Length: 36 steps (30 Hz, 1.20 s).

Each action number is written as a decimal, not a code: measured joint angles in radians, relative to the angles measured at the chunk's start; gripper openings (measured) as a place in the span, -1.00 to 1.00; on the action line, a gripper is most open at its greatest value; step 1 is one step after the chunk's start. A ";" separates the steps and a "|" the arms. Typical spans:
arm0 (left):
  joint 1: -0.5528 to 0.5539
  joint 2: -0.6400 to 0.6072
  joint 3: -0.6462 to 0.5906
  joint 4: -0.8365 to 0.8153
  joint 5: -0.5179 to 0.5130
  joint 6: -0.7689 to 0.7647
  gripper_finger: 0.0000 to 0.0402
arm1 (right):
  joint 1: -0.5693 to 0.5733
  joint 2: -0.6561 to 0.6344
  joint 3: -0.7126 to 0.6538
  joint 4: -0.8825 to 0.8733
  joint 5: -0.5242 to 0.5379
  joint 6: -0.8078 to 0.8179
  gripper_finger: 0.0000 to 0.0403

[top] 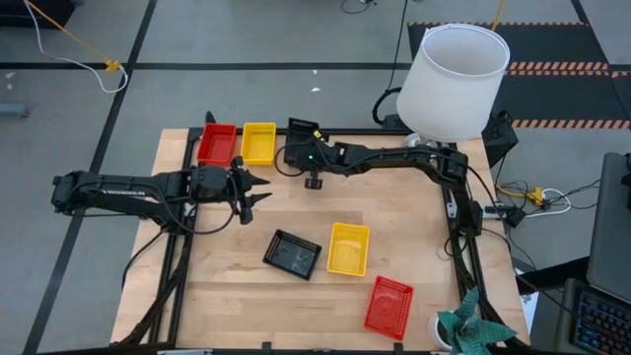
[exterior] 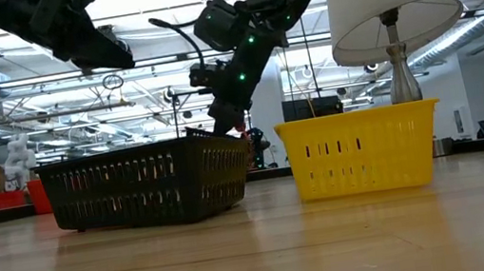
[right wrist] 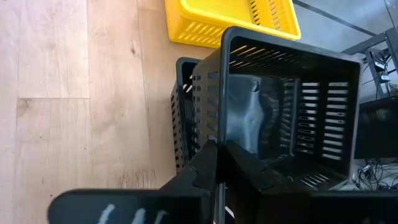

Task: Stack baskets by color
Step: Stack the top right black bin on top of the top left black bin, then stack the bottom red bin on top of the top red bin

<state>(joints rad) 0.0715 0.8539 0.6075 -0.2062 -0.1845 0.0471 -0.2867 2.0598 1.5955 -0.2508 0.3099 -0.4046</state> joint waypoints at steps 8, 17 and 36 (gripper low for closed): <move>0.000 0.000 0.000 0.000 0.000 0.000 -0.20 | 0.000 0.000 0.000 0.011 0.002 0.013 -0.63; 0.000 0.000 0.000 0.000 0.000 0.000 -0.20 | 0.010 -0.021 0.000 0.039 0.002 0.006 -0.14; -0.011 0.000 0.000 -0.008 0.002 -0.042 -0.20 | 0.152 -0.489 -0.229 -0.233 -0.078 0.145 -0.14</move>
<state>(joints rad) 0.0610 0.8543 0.6075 -0.2141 -0.1826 0.0049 -0.1344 1.5703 1.3664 -0.4842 0.2317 -0.2597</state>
